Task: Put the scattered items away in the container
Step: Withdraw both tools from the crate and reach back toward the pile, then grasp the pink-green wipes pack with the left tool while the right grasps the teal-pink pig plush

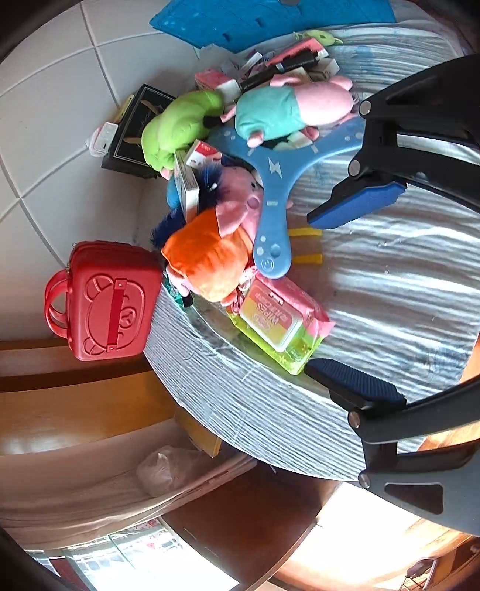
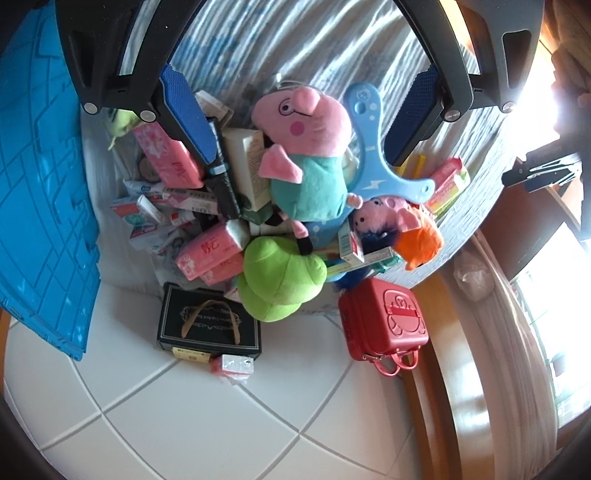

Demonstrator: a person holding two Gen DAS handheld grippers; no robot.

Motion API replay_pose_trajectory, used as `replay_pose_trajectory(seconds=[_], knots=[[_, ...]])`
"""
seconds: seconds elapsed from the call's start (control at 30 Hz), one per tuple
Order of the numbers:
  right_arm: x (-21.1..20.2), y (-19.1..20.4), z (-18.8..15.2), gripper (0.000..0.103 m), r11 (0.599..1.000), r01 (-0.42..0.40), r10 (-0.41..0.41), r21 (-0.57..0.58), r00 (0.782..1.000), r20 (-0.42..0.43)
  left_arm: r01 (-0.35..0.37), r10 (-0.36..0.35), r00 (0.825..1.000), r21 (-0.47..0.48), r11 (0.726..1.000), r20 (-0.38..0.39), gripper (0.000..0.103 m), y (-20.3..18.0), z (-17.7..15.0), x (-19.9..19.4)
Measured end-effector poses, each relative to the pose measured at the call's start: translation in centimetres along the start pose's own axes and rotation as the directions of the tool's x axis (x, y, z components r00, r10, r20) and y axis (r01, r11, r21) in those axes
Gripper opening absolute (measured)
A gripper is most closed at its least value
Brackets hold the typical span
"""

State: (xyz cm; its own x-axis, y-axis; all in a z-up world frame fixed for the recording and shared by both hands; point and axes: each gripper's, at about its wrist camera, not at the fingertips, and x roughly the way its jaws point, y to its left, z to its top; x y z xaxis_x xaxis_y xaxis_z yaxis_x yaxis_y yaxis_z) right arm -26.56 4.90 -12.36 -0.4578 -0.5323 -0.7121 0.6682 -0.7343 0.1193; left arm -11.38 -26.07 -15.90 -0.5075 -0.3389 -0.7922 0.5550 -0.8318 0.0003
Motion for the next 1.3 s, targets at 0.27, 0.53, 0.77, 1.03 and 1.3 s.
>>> replay_pose_trajectory(seconds=[0.27,0.53,0.77,1.03,1.3], knots=[[4.7,4.3,-0.9,0.093,0.982,0.125,-0.116,0.143,0.991,-0.072,0.123,-0.105,0.987,0.152,0.981,-0.121,0.072,4.7,2.2,8.3],[8.4,4.8,-2.5,0.093,0.943,0.257,-0.220,0.212,0.958,-0.182,0.226,-0.160,0.954,0.257,0.940,-0.255,0.072,3.5,3.1,15.9],[11.2,3.9,-2.9,0.093,0.934,0.296,-0.244,0.201,0.938,-0.245,0.254,-0.158,0.936,0.293,0.922,-0.314,0.082,2.4,3.3,19.7],[14.4,3.7,-2.2,0.093,0.955,0.259,-0.210,0.147,0.936,-0.284,0.227,-0.119,0.939,0.322,0.919,-0.323,0.103,1.2,3.6,21.3],[17.7,3.0,-1.8,0.093,0.965,0.241,-0.197,0.106,0.927,-0.319,0.204,-0.097,0.942,0.320,0.925,-0.320,0.103,0.9,3.8,22.5]])
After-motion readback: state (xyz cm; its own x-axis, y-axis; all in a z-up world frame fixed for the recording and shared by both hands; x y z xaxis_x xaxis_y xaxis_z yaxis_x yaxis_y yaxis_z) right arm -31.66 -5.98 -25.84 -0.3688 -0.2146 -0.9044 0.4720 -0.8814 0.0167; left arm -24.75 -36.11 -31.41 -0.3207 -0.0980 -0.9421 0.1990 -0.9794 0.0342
